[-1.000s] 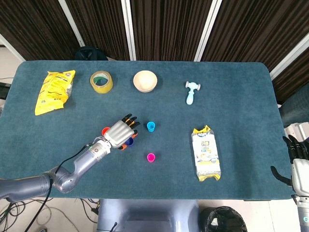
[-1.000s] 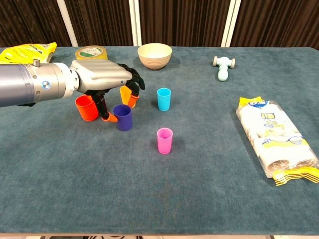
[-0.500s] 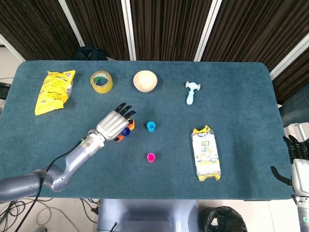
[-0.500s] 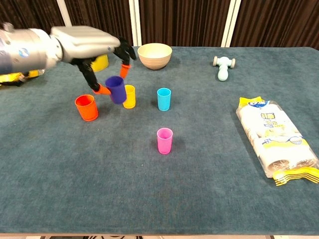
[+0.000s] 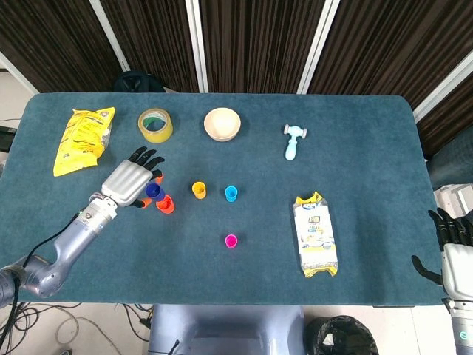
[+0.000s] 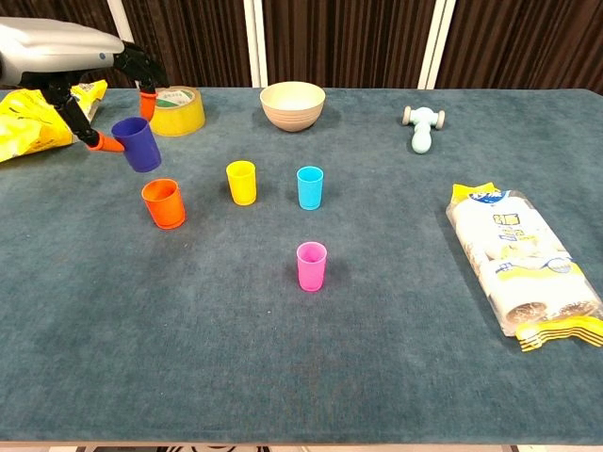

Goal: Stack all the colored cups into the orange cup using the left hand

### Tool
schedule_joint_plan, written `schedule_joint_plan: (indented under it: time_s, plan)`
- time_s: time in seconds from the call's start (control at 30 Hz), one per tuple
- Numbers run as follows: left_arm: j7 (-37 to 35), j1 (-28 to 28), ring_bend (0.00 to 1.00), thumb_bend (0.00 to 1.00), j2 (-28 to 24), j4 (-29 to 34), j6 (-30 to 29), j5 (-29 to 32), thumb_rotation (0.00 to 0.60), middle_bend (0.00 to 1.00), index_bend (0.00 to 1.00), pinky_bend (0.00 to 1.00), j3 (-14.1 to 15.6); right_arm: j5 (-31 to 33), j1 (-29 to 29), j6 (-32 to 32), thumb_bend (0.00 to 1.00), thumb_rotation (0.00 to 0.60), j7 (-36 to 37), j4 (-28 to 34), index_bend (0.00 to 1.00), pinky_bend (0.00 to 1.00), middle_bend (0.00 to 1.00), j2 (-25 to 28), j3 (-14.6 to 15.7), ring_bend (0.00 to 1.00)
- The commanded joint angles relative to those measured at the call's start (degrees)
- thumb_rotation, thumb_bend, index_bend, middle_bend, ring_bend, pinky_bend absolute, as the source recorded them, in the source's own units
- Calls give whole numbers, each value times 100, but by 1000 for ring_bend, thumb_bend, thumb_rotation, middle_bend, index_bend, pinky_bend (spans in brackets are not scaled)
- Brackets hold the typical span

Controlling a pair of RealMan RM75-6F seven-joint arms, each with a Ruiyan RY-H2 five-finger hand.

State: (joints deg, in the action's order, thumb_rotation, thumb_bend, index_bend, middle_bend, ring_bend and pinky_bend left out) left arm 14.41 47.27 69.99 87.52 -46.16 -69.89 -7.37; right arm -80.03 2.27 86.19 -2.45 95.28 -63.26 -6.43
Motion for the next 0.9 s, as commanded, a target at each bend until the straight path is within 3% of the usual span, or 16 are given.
schedule_joint_plan:
  time_s: [0.03,0.9]
  plan:
    - [-106,-6,0,249,57,-114,51,-118,600,141,433,0,63,7,-3,11,325,600,-6,2,95,39,78,-2,-8,124]
    - [-126,141,0,249,656,-715,232,-291,600,143,380,0,195,34,-24,40,324,600,75,5,99,39,78,28,-42,124]
